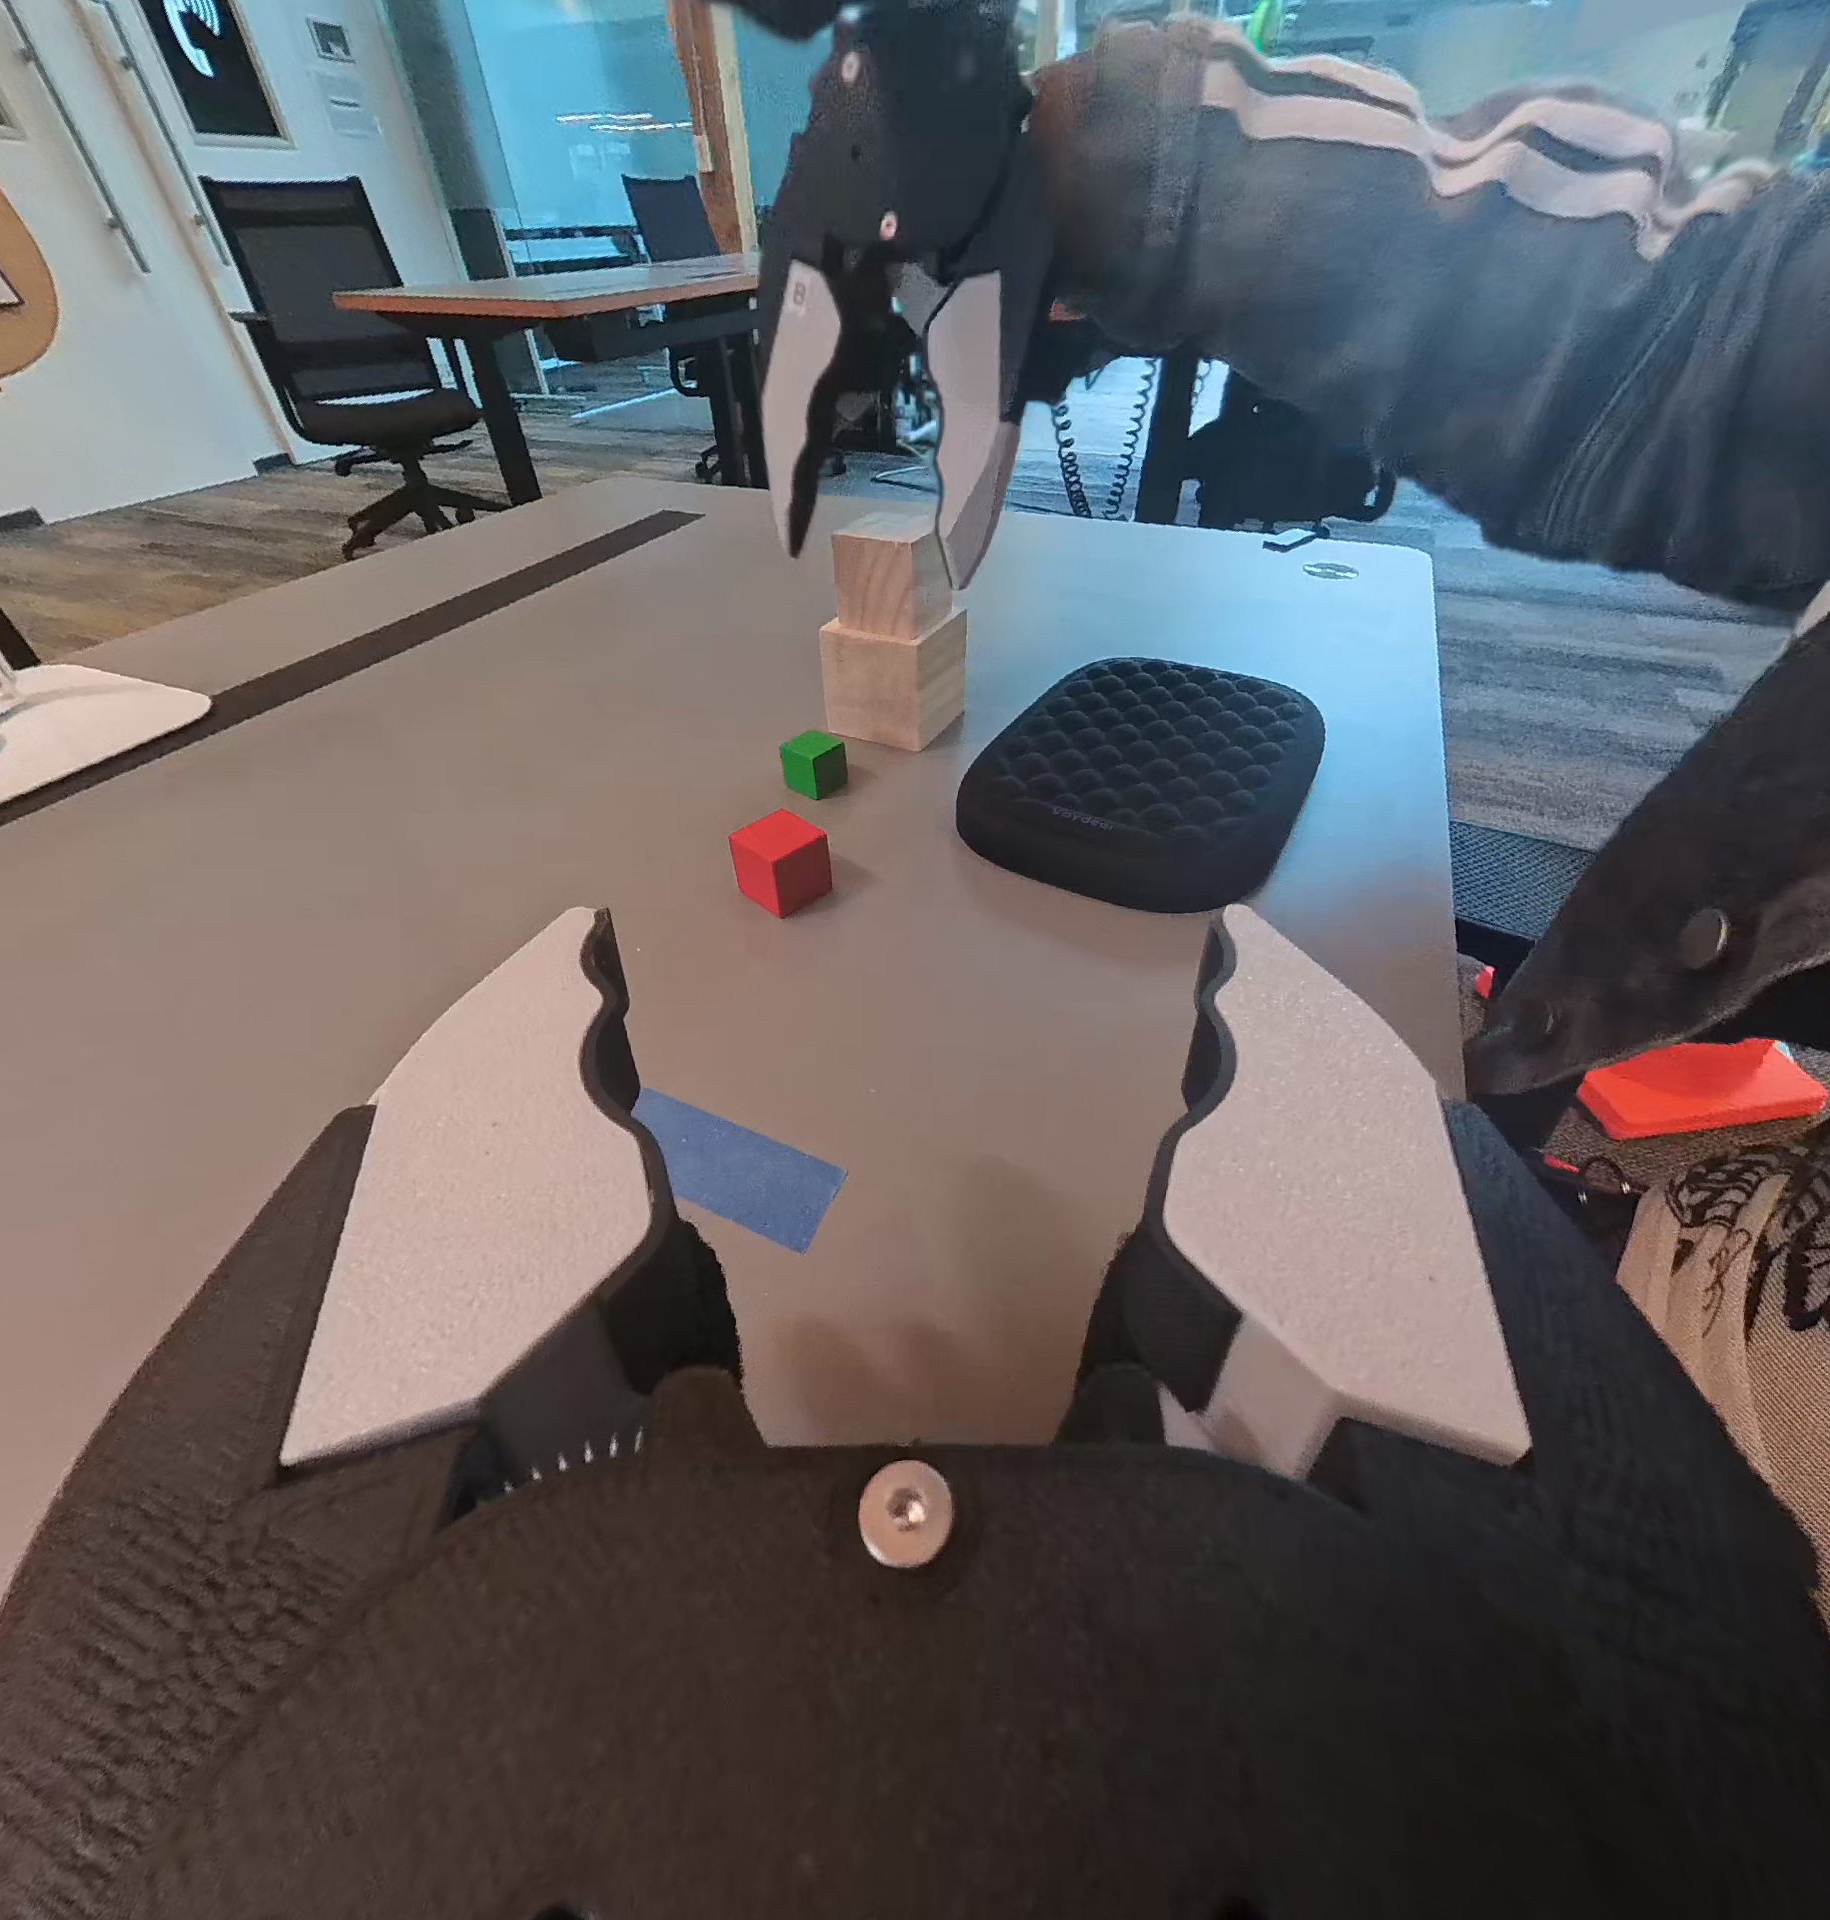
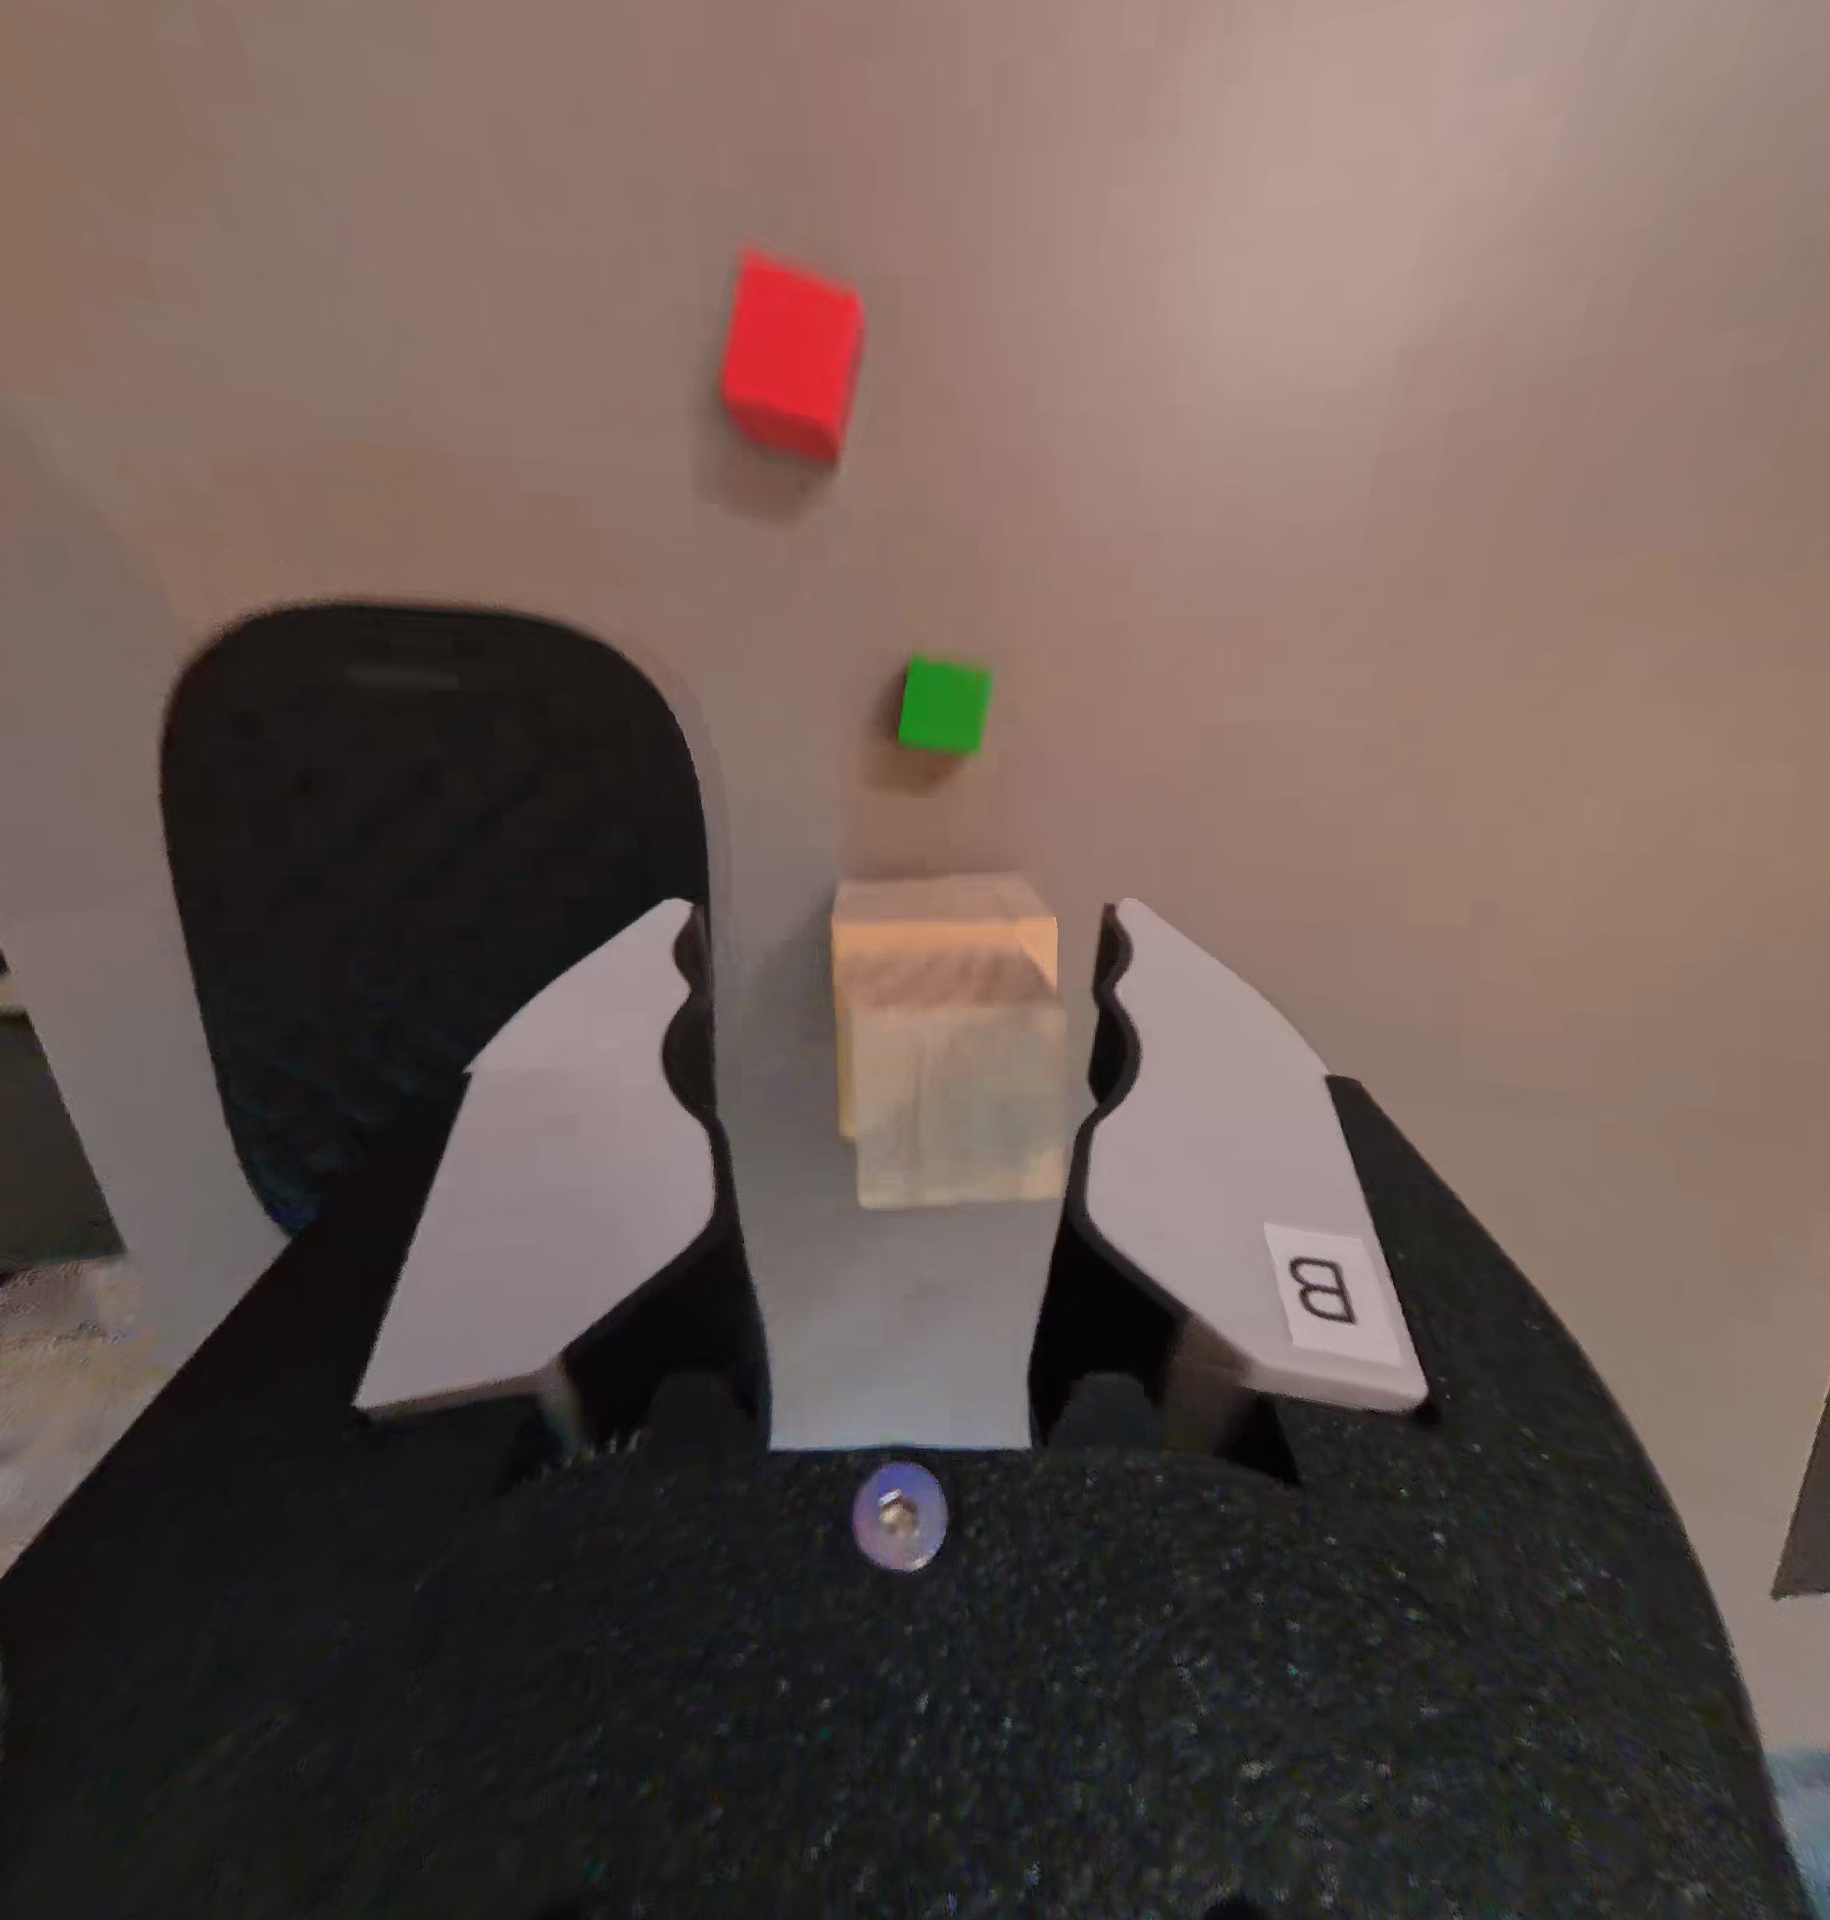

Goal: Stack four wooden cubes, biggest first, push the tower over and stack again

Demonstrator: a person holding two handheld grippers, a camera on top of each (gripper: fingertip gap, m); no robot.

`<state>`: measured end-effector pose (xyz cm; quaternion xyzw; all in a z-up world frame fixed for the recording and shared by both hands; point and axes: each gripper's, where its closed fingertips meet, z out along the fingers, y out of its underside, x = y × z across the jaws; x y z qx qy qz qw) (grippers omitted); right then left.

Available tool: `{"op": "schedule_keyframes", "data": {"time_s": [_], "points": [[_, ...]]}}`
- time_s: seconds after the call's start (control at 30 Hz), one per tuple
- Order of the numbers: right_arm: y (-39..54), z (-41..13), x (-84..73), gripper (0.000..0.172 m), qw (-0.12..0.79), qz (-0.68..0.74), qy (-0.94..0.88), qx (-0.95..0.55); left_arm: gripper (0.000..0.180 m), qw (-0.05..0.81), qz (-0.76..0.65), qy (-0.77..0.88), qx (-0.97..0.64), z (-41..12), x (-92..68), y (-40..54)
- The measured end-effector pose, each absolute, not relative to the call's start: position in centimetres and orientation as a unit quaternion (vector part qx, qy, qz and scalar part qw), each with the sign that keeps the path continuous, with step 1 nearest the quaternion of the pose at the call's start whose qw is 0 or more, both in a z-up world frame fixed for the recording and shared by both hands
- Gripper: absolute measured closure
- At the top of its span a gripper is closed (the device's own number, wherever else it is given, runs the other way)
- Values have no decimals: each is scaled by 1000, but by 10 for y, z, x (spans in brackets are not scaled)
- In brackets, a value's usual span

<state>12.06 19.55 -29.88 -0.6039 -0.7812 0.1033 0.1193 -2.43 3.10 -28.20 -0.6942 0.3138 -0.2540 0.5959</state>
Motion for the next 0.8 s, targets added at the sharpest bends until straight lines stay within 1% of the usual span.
{"op": "schedule_keyframes", "data": {"time_s": [0.07,0.1,0.13,0.2,0.33,0.47,0.57,0.63,0.7,0.8], "points": [[188,-289,99,94,182,103,-765,-609,76,596,-253,314,-695,-282,-24,32],[184,-284,87,96,217,99,-754,-612,76,596,-252,314,-695,-282,-25,32],[176,-282,76,102,244,102,-743,-614,76,597,-252,312,-695,-282,-25,32],[154,-288,55,104,261,123,-727,-623,76,596,-256,312,-695,-282,-24,33],[144,-325,34,104,230,125,-708,-656,76,591,-253,322,-695,-283,-22,31],[152,-347,26,113,185,107,-703,-678,76,593,-247,324,-694,-283,-22,28],[154,-361,27,115,149,76,-721,-673,76,596,-249,317,-694,-282,-24,28],[149,-368,24,121,125,87,-725,-671,76,598,-250,315,-693,-281,-24,29],[149,-372,25,143,118,83,-731,-667,76,598,-250,317,-693,-281,-24,28],[142,-357,25,143,129,111,-744,-646,76,597,-249,320,-692,-281,-23,28]]}}
